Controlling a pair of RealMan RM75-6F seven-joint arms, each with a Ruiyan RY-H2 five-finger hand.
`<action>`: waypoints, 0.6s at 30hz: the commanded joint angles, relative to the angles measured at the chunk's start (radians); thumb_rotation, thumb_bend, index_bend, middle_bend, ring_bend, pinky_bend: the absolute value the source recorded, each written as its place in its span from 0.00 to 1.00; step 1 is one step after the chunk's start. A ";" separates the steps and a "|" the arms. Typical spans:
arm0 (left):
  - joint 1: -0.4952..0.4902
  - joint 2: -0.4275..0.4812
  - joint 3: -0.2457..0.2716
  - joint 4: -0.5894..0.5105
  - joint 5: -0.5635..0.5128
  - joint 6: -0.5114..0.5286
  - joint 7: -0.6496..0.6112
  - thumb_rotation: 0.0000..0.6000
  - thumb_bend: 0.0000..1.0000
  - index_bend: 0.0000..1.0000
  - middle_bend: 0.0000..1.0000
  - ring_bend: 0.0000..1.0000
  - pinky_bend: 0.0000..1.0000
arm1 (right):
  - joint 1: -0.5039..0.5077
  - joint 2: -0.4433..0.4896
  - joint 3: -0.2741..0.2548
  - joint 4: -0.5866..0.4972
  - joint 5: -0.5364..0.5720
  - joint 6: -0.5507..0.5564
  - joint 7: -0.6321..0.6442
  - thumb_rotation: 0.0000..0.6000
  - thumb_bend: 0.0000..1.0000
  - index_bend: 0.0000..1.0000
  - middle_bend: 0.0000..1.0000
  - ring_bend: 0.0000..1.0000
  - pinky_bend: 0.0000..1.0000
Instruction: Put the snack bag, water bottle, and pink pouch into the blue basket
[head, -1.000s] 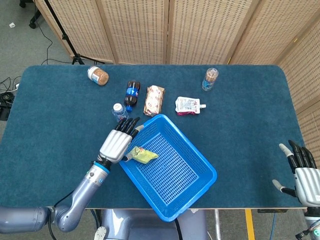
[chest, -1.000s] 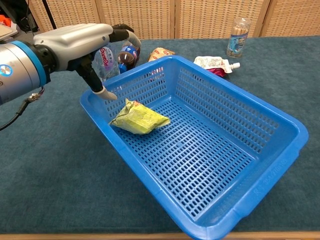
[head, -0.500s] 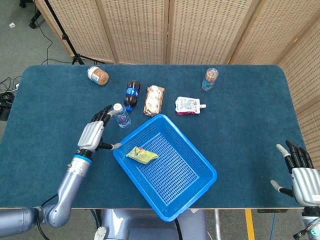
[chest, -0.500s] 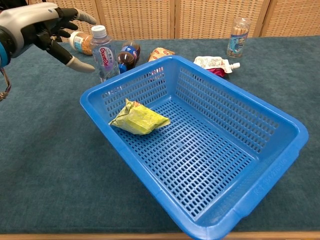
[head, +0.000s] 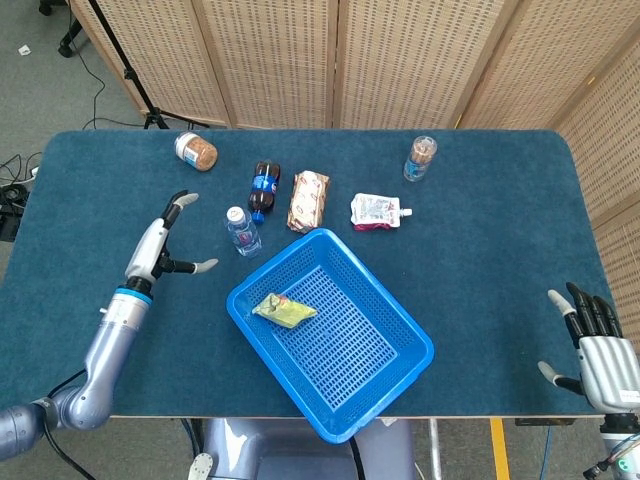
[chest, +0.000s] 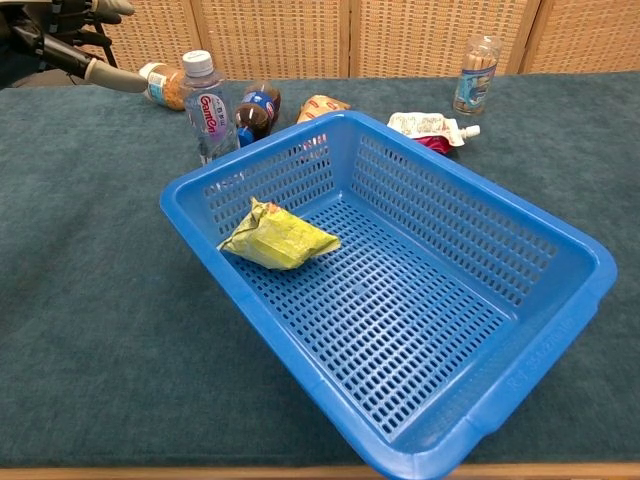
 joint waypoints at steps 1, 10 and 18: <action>-0.043 -0.050 0.006 0.077 -0.026 -0.022 0.040 1.00 0.04 0.12 0.00 0.00 0.08 | 0.001 0.000 0.001 0.001 0.004 -0.003 0.000 1.00 0.16 0.10 0.00 0.00 0.04; -0.122 -0.150 0.014 0.218 -0.086 -0.045 0.128 1.00 0.06 0.13 0.00 0.00 0.08 | 0.007 -0.001 0.005 0.008 0.022 -0.021 0.008 1.00 0.16 0.10 0.00 0.00 0.04; -0.183 -0.258 0.036 0.383 -0.060 -0.067 0.169 1.00 0.07 0.13 0.00 0.00 0.08 | 0.010 0.004 0.007 0.009 0.038 -0.035 0.014 1.00 0.16 0.10 0.00 0.00 0.04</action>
